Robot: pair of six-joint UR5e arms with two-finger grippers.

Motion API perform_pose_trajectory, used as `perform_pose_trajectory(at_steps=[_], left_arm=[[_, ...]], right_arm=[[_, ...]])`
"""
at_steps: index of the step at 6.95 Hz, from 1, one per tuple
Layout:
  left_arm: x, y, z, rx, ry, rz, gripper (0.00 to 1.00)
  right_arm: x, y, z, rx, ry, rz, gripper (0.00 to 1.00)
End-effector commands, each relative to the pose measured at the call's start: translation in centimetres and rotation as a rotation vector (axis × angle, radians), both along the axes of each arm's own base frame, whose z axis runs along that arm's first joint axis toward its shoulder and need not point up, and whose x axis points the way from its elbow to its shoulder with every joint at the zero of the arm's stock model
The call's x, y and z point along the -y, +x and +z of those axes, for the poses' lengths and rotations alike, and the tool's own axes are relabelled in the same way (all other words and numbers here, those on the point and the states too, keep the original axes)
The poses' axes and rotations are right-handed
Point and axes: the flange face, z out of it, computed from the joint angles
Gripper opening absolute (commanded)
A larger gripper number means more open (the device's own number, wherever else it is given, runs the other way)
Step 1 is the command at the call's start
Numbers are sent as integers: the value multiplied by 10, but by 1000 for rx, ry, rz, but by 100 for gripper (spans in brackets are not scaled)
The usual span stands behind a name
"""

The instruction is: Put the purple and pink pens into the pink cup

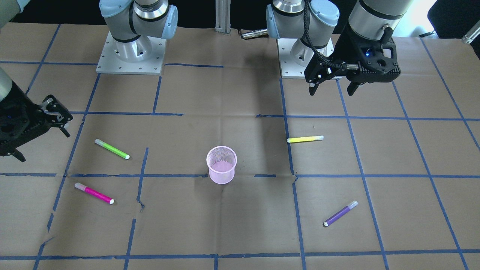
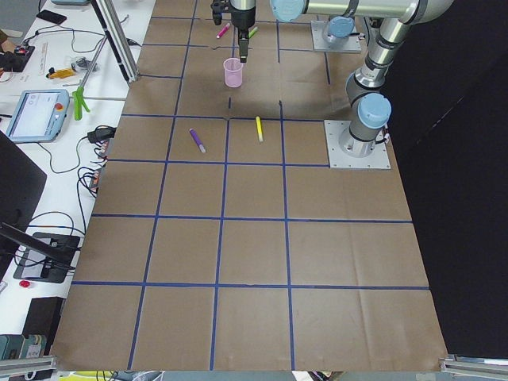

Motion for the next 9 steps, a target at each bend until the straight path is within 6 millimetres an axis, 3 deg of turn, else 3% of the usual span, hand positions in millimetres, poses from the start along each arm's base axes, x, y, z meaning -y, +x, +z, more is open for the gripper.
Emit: perform_pose_trajectory(at_steps=[1, 2, 3, 5, 6, 8, 9], left_arm=[[0, 0, 2, 0, -4, 0, 98], [0, 0, 1, 0, -2, 0, 98], [0, -1, 1, 0, -2, -1, 98], [2, 1, 0, 6, -1, -21, 98], [3, 2, -5, 9, 8, -152, 98], [17, 6, -35, 2, 65, -468, 98], [36, 9, -50, -8, 80, -632, 98]], right_arm=[[13, -11, -8, -85, 103, 91, 100], [11, -15, -27, -118, 195, 94, 100], [27, -19, -62, -157, 263, 105, 100], [47, 7, -128, -191, 365, 163, 100], [54, 33, -165, -226, 417, 216, 100], [63, 44, -233, -266, 519, 259, 100], [64, 44, -238, -298, 524, 244, 100]])
